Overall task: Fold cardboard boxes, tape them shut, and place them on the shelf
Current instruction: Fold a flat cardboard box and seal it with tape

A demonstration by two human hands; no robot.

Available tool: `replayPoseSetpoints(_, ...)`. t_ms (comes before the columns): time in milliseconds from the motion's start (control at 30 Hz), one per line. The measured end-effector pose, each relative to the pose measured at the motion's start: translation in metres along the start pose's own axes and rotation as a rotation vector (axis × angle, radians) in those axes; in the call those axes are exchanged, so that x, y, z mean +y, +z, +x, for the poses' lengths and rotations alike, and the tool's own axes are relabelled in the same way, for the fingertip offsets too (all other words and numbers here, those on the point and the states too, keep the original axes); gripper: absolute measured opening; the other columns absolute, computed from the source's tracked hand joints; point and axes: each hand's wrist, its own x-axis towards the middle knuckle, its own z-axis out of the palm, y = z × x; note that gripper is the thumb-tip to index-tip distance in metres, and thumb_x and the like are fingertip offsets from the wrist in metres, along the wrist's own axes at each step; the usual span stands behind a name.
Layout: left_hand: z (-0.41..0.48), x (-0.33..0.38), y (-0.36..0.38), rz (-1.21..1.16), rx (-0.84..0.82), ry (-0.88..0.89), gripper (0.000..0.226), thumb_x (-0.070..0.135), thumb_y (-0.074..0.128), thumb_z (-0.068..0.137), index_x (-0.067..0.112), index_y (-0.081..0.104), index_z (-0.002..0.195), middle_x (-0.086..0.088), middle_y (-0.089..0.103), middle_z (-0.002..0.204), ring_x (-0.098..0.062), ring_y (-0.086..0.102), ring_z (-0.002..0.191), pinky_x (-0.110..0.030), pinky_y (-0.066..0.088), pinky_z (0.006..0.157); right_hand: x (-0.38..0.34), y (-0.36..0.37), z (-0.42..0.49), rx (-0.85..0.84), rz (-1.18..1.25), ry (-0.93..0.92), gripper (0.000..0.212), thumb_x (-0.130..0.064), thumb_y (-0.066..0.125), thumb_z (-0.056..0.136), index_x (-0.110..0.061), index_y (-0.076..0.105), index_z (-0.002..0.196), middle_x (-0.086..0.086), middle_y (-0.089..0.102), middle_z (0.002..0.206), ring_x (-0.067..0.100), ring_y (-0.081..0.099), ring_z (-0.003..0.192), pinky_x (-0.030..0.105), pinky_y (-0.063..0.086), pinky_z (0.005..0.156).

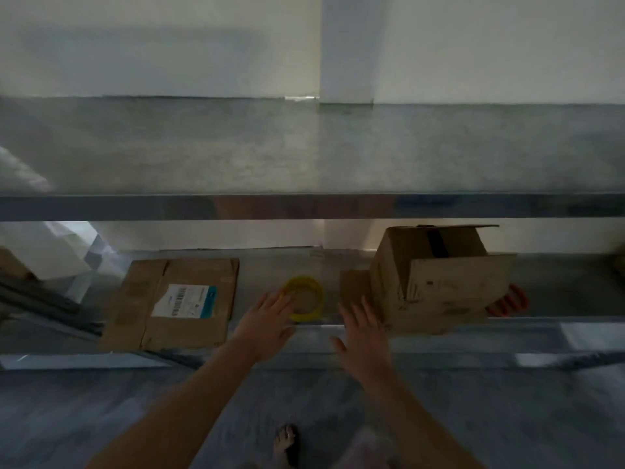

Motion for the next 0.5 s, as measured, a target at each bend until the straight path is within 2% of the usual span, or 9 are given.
replayPoseSetpoints(67, 0.005, -0.002, 0.002, -0.01, -0.026, 0.006, 0.081, 0.055, 0.0, 0.085, 0.015, 0.022, 0.152, -0.003, 0.017, 0.16, -0.026, 0.007, 0.148, -0.041, 0.001, 0.119, -0.001, 0.003, 0.006, -0.01, 0.013, 0.033, 0.067, -0.052, 0.083, 0.063, -0.02, 0.069, 0.12, 0.003, 0.067, 0.121, 0.029, 0.061, 0.117, 0.042, 0.058, 0.086)
replayPoseSetpoints(133, 0.008, -0.007, 0.003, 0.046, -0.007, 0.052, 0.063, 0.046, 0.022, 0.091, 0.016, 0.042, 0.143, -0.002, 0.039, 0.15, -0.028, 0.031, 0.142, -0.043, 0.022, 0.116, -0.006, 0.002, 0.014, -0.007, 0.031, 0.02, 0.051, -0.049, 0.078, 0.07, -0.024, 0.068, 0.114, 0.0, 0.065, 0.117, 0.027, 0.059, 0.113, 0.042, 0.056, 0.082)
replayPoseSetpoints(200, 0.014, -0.012, 0.005, 0.094, 0.063, 0.11, 0.048, 0.038, 0.036, 0.084, 0.021, 0.065, 0.118, 0.003, 0.065, 0.121, -0.025, 0.057, 0.121, -0.041, 0.046, 0.099, -0.011, -0.001, 0.02, -0.005, 0.066, 0.02, 0.038, -0.045, 0.076, 0.074, -0.025, 0.068, 0.105, -0.002, 0.063, 0.11, 0.025, 0.057, 0.107, 0.04, 0.053, 0.08)
replayPoseSetpoints(233, 0.016, -0.014, 0.007, 0.092, 0.102, 0.145, 0.042, 0.037, 0.039, 0.081, 0.023, 0.069, 0.108, 0.005, 0.068, 0.11, -0.024, 0.062, 0.114, -0.041, 0.05, 0.093, -0.013, -0.001, 0.022, -0.007, 0.092, 0.021, 0.032, -0.042, 0.075, 0.077, -0.025, 0.068, 0.103, -0.002, 0.062, 0.109, 0.025, 0.055, 0.107, 0.04, 0.051, 0.082)
replayPoseSetpoints(300, 0.018, -0.014, 0.006, 0.111, 0.197, 0.176, 0.024, 0.034, 0.058, 0.077, 0.024, 0.071, 0.096, 0.007, 0.069, 0.099, -0.023, 0.064, 0.11, -0.039, 0.052, 0.091, -0.013, -0.003, 0.023, 0.023, 0.141, 0.015, 0.023, -0.035, 0.076, 0.078, -0.024, 0.068, 0.097, -0.002, 0.061, 0.108, 0.023, 0.054, 0.105, 0.039, 0.049, 0.081)
replayPoseSetpoints(367, 0.022, -0.012, 0.003, 0.087, 0.231, 0.176, 0.03, 0.029, 0.084, 0.06, 0.023, 0.071, 0.086, 0.007, 0.069, 0.091, -0.021, 0.066, 0.107, -0.036, 0.053, 0.089, -0.013, -0.002, 0.026, 0.039, 0.137, 0.012, 0.02, -0.026, 0.083, 0.069, -0.026, 0.069, 0.084, -0.002, 0.062, 0.1, 0.023, 0.059, 0.096, 0.038, 0.051, 0.071)
replayPoseSetpoints(433, 0.027, -0.011, 0.001, 0.058, 0.246, 0.174, 0.038, 0.021, 0.091, 0.048, 0.023, 0.07, 0.08, 0.006, 0.068, 0.083, -0.02, 0.067, 0.104, -0.036, 0.054, 0.088, -0.014, -0.002, 0.031, 0.039, 0.092, 0.029, 0.026, -0.023, 0.09, 0.058, -0.028, 0.068, 0.071, -0.003, 0.062, 0.087, 0.022, 0.063, 0.082, 0.035, 0.05, 0.058)
replayPoseSetpoints(500, 0.03, -0.011, 0.001, 0.043, 0.292, 0.183, 0.04, 0.016, 0.09, 0.046, 0.023, 0.07, 0.079, 0.006, 0.068, 0.081, -0.02, 0.067, 0.103, -0.036, 0.054, 0.087, -0.013, 0.0, 0.035, 0.061, 0.065, 0.023, 0.029, -0.023, 0.093, 0.052, -0.026, 0.067, 0.065, -0.003, 0.062, 0.081, 0.021, 0.064, 0.076, 0.034, 0.05, 0.054)
